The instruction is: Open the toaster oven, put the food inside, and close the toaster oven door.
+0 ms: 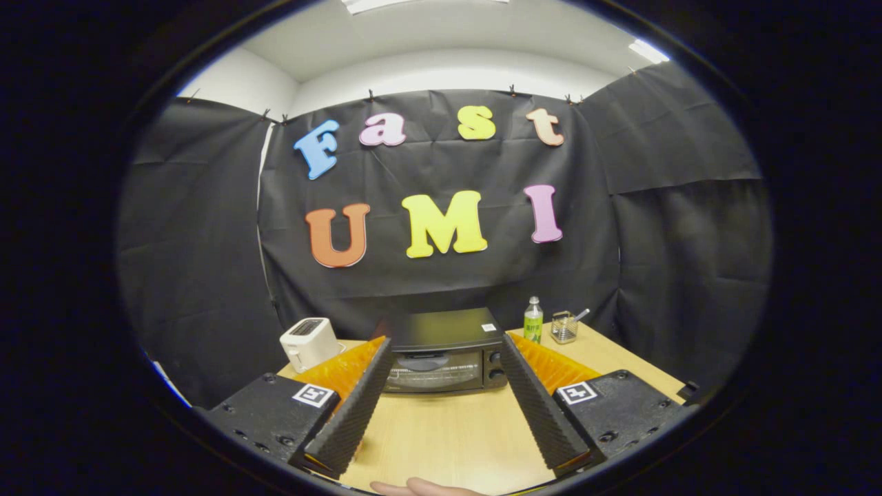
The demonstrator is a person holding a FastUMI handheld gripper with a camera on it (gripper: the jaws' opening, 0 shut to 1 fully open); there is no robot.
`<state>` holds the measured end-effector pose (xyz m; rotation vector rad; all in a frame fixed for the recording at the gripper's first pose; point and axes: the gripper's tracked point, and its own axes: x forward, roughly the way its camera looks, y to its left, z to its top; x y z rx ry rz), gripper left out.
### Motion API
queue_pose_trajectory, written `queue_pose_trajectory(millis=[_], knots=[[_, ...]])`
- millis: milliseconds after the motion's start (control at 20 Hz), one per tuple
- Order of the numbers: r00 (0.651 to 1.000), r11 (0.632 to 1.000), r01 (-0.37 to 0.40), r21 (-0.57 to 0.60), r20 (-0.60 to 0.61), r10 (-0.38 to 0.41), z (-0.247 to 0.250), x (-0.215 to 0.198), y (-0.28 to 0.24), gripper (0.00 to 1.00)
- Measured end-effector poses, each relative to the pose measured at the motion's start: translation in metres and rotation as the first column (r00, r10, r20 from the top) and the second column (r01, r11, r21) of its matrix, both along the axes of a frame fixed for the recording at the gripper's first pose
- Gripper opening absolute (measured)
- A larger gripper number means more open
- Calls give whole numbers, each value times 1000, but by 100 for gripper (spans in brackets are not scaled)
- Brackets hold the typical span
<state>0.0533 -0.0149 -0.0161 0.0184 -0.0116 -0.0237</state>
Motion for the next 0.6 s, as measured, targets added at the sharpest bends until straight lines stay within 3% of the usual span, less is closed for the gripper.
queue_pose_trajectory(millis=[350,600], knots=[[999,996,33,-78,-24,-35,-26,103,17,100],[995,990,14,-142,-93,-28,-62,180,31,100]])
